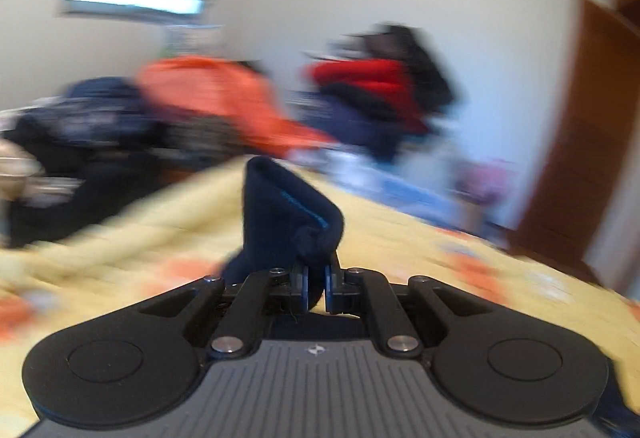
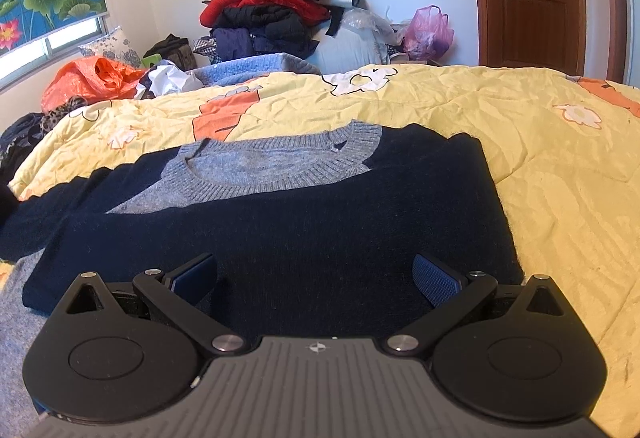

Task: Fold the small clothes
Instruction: 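Grasp the other navy cuff with the left tool, fold it across, release, then close the right tool on the edge of the folded navy sleeves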

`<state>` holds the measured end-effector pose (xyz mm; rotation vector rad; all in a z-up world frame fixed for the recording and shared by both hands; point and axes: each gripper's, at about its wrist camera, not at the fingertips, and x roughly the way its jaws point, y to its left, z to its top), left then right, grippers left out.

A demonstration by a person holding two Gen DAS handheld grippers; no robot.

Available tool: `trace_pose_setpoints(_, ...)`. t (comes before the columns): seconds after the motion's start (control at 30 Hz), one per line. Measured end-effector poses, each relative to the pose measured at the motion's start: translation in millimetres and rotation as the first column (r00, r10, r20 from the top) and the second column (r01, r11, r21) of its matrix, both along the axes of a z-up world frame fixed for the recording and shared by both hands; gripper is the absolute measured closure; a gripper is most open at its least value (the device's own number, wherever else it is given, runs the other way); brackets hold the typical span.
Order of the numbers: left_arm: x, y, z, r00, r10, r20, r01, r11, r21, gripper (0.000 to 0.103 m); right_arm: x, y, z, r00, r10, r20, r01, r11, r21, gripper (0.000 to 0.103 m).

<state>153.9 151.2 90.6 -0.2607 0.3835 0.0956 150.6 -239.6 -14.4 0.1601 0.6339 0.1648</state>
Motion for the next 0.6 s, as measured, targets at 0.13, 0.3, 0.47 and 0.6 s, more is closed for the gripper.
trace_pose_setpoints(0.13,4.3,-99.5,-38.0,0.975,-0.203,-0.096,0.202,0.979,-0.014,0.096,-0.5,-3.8,0.4,1.0,0.0,0.004,0.0,1.0,0.026,0.0)
trace_pose_setpoints(0.3,9.3,-152.0,-81.1,0.936,-0.257,-0.241,0.275,0.96,0.045,0.095,-1.0,-7.3,0.3,1.0,0.0,0.007,0.0,0.999,0.05,0.0)
trace_pose_setpoints(0.47,-7.8,-172.5,-80.7,0.905,-0.337,-0.26,0.392,0.898,0.2,0.055,-1.6,-9.4,0.5,1.0,0.0,0.01,-0.001,0.998,0.068,0.0)
trace_pose_setpoints(0.6,-48.3,-159.3,-70.3,0.918,-0.377,-0.121,0.395,0.892,0.219,0.012,-1.8,-10.1,0.7,1.0,0.0,0.011,-0.001,0.997,0.073,0.0)
